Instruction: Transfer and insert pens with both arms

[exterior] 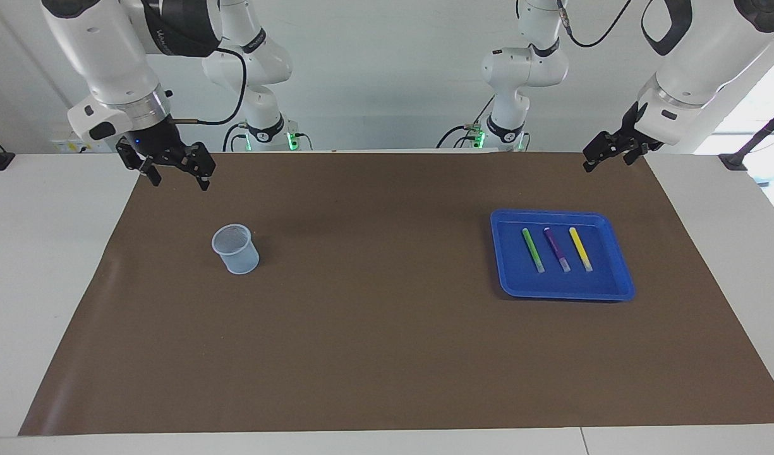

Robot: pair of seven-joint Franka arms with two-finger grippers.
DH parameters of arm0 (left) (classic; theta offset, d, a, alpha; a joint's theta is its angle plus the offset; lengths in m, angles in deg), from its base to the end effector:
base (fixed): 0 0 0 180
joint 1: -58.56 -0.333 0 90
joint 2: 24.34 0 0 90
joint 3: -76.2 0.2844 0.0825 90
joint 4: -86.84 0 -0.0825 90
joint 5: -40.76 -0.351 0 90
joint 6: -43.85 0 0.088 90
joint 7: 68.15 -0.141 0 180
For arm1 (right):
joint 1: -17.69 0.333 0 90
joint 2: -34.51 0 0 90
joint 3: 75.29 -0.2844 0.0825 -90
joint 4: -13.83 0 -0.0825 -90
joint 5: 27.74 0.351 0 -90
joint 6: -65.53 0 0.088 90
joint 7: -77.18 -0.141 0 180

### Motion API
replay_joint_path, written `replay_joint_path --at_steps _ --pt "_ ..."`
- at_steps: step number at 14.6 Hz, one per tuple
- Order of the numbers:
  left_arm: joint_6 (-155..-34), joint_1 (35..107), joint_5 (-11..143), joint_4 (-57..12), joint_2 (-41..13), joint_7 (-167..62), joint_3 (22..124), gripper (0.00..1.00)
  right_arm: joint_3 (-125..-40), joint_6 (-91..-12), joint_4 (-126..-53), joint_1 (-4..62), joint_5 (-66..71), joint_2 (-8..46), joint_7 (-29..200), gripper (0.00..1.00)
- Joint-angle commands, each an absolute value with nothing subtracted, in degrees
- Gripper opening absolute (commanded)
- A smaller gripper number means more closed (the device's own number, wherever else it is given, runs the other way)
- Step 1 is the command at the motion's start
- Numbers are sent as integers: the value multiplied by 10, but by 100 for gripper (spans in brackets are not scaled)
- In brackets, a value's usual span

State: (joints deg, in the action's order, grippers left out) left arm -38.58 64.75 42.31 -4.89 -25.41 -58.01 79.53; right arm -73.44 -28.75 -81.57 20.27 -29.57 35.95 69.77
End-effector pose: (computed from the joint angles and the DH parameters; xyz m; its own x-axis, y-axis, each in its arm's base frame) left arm 0.4952 -0.0286 0.5452 0.9816 0.1235 -0.1458 0.1252 -0.9921 0.0025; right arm 0.5200 0.0022 0.5370 0.9934 -0.1139 0.0095 -0.1141 -0.9930 0.0301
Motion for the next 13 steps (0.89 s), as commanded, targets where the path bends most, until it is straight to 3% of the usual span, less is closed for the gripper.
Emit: replay_joint_path --at_steps 1,9,11,13 --pt "-391 649 429 -72 -273 -586 796 100 -747 -277 -812 190 -294 362 710 100" --pt "-391 646 429 -75 -276 -580 796 100 -747 -278 -813 192 -286 363 709 100" --pt "-412 633 429 -104 -285 -593 797 100 -747 -278 -813 192 -286 363 709 100" --pt "-490 607 429 -182 -292 -664 798 100 -747 -277 -814 192 -285 364 709 100"
